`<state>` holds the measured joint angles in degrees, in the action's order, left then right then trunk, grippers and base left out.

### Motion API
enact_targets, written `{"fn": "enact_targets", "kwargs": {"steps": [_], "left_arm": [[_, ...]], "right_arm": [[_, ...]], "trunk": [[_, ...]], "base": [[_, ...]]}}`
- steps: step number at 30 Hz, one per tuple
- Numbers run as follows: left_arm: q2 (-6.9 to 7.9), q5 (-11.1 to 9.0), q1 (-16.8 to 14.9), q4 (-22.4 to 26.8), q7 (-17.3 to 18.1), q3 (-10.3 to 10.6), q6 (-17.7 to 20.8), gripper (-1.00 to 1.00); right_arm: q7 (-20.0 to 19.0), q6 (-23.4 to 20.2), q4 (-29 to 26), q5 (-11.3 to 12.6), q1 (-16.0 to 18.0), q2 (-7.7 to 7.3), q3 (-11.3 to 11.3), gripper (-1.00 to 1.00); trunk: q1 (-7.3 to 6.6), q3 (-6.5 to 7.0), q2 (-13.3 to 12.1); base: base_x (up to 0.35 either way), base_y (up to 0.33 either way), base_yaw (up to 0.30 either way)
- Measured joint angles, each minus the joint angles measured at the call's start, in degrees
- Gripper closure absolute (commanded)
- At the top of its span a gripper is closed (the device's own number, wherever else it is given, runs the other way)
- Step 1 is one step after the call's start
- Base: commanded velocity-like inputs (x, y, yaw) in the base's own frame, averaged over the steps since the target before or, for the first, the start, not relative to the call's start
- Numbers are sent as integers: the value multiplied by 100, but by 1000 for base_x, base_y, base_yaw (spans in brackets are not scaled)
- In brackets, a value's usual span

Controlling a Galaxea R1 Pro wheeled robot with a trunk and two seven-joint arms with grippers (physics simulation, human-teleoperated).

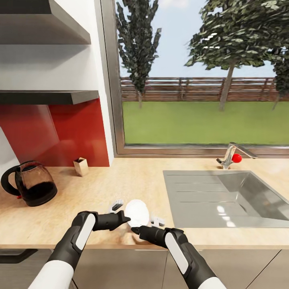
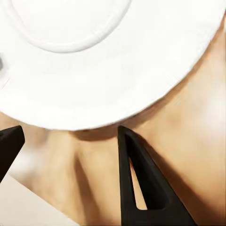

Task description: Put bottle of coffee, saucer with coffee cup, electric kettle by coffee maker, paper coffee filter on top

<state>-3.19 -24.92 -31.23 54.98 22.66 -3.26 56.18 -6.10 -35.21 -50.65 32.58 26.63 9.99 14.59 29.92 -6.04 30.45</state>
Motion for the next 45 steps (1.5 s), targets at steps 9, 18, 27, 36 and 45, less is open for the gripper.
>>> {"fn": "enact_targets", "kwargs": {"steps": [9, 18, 27, 36, 45], "left_arm": [[167, -276, -86, 79, 31, -60, 67, 100], [681, -1452, -101, 232, 37, -61, 148, 100], [1567, -3026, 3, 732, 50, 17, 200, 100], [2014, -3523, 657, 900, 538, 9, 199, 100], [2016, -3476, 673, 885, 752, 14, 157, 100]], "right_arm": [[15, -15, -51, -32, 0, 0, -12, -100], [6, -15, -196, -24, -4, 0, -28, -100], [-27, -15, -422, -31, -1, 0, -36, -100], [-26, -7, -690, -118, -4, 0, -13, -100], [-35, -5, -947, -122, -3, -1, 23, -100]], "trunk": [[1, -1, -2], [0, -1, -1], [0, -1, -1], [1, -1, -1], [1, -1, -2]], "base": [[0, 0, 0], [0, 0, 0], [0, 0, 0], [0, 0, 0], [0, 0, 0]]}}
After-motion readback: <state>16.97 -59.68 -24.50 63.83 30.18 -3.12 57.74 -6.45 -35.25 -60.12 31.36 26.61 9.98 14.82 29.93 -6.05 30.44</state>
